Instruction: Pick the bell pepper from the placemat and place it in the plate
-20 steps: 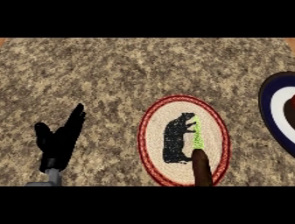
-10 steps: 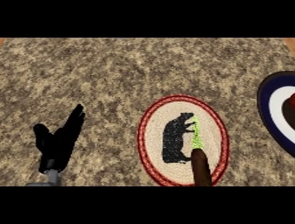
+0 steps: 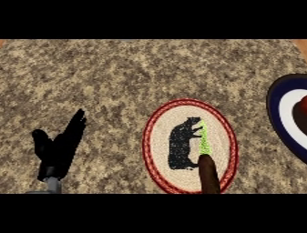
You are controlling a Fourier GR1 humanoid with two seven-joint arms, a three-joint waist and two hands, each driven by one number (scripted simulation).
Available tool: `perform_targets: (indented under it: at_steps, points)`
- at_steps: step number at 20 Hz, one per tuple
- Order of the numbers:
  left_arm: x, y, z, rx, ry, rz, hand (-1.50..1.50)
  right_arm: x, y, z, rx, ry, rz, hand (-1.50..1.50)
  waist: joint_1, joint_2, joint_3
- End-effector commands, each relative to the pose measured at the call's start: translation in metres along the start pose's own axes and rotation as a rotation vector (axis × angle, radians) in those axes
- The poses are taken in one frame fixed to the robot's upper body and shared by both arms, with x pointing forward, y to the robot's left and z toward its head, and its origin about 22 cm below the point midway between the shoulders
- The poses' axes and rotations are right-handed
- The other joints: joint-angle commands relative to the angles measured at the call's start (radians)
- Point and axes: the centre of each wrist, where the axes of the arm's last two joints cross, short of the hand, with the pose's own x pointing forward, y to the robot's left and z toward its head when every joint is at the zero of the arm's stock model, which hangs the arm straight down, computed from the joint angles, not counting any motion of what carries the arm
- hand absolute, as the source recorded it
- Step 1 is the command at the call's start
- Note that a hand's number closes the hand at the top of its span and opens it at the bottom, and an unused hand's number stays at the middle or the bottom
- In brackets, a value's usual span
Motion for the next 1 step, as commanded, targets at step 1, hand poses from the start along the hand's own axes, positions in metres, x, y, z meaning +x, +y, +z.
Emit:
perform_targets:
  at_steps: [1]
  points:
    - [0.0005,-0.0064,0.0018,-0.004,0.067,0.011,0.0,-0.0017,-0.0053,0.0059,0.032,-0.112,-0.096,-1.5,0.003,0.005,-0.003]
